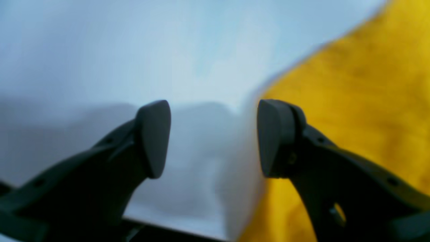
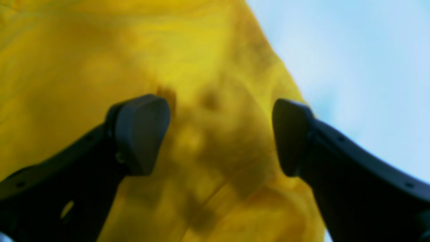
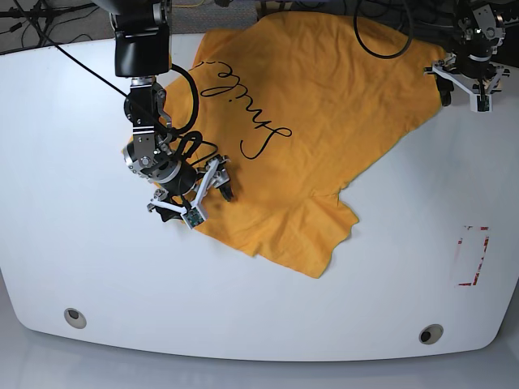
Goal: Fold the T-shirt properly
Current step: 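Slide the right gripper along the shirt edge toward the hem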
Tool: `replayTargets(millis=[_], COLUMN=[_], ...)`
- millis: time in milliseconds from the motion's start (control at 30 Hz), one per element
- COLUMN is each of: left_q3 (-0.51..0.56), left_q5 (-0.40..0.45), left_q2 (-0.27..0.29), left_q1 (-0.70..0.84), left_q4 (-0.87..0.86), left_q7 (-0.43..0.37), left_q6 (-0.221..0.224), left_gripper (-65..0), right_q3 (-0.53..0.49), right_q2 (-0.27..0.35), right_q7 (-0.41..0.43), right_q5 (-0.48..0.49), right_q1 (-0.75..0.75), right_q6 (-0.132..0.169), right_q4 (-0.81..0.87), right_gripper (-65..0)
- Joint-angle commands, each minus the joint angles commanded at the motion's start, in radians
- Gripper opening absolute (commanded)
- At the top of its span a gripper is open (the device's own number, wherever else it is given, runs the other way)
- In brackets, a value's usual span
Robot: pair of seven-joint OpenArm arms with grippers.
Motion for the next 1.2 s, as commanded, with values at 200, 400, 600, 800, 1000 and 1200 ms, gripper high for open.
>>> replayTargets(millis=[200,400,600,800,1000,1200], left_q3=[0.016,0.037,0.107,0.107,0.102,0.107], left_q5=[0.011,0.02,0.036,0.04,0.061,0.067], left_q2=[0.012,0.022,0.009,-0.015,-0.022,-0.019], left_q1=[-0.008,-0.019,0.007,0.042,0.053,0.044], left_q4=[-0.008,-0.006,-0.013,-0.019,-0.017,-0.02], left_q7=[-0.011,0.001,0.015,0.012,-0.013,-0.017], left_q6=[-0.107,-0.131,-0.071,-0.026,-0.001,-0.006], left_gripper=[-46.2,-56.8,-62.6,-50.3,-37.1,-36.4], right_q3=[0.018,0.035,0.042,0.035,0.029,0.026], right_q2=[-0.005,-0.011,0.016,0.055,0.098,0.109], right_q7=[-0.001,0.0,0.062,0.141,0.216,0.217], right_q5=[0.0,-0.001,-0.003,-0.003,0.002,0.004], right_q1=[-0.023,-0.02,-0.014,0.009,0.035,0.032], right_q6=[-0.003,-0.007,-0.006,-0.011,-0.009,-0.007], right_q4=[0.036,0.051,-0.006,-0.123,-0.261,-0.259], right_gripper=[-15.8,-16.0,-16.2,-16.4,-16.4,-16.3])
